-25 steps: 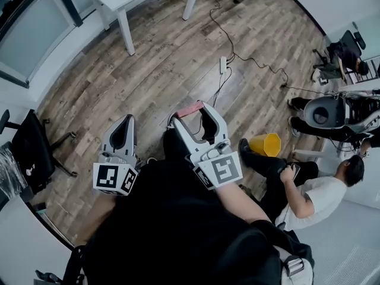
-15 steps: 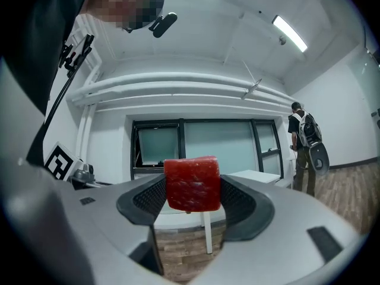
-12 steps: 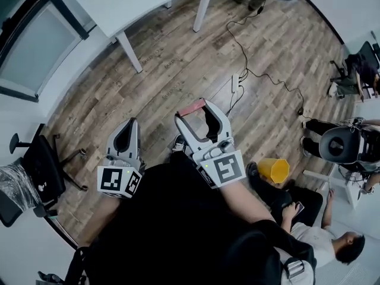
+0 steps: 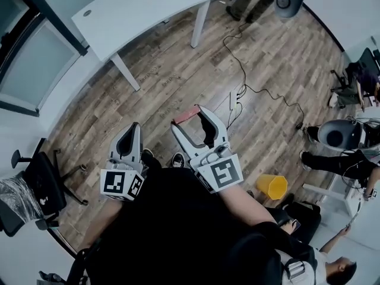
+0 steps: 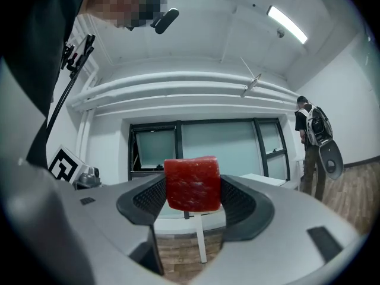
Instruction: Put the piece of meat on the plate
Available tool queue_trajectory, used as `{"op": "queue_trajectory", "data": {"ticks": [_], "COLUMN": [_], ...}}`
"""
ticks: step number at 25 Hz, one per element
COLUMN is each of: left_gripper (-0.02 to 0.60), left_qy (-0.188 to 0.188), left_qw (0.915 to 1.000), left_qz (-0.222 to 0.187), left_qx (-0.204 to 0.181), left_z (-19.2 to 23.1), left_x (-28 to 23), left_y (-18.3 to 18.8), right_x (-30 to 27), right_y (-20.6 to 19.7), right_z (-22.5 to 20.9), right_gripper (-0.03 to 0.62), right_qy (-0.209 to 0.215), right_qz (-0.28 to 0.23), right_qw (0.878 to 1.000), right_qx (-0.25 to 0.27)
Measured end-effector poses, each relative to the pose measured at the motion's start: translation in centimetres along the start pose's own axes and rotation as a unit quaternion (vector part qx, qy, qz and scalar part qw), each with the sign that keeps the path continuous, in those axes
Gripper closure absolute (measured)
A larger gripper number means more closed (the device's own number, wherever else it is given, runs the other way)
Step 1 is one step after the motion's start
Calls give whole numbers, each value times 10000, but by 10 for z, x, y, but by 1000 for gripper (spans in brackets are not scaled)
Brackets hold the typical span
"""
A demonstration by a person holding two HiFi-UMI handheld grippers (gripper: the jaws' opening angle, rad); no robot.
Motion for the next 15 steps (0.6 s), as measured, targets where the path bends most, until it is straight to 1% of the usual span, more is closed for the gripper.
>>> {"op": "queue_trajectory", "data": {"ticks": [4,8,12,15], "left_gripper": [578,578,578,578], "left_qy": [-122,-287,-462,-657], "left_qw": [9998,9992,9988,9976], "left_qz": [135,203,116,191], "left_qx": [58,182,124,137], "left_z": [6,24,39,58], "left_x": [-23,-55,-98,-138], "left_y": [-5,-13,-7,-4], "right_x": [-17,-39,-70,-106], "right_y": [-6,-12,-11,-15], "right_z": [-10,-22,-39,-57], "right_gripper": [313,313,313,313], "right_qy": [-48,-216,-300,-328], "right_qz": [116,200,252,288], "right_qw": [9999,9996,9992,9990], "right_qx": [-47,-52,8,-24]}}
Point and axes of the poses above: the fingertips, and each gripper's own axes: x backward along the fingers, z to its left, y out of its top, the point moved 2 cm from there along x, backward along the fingers, and after that the axes turned 6 degrees about y, right-handed, at the moved point
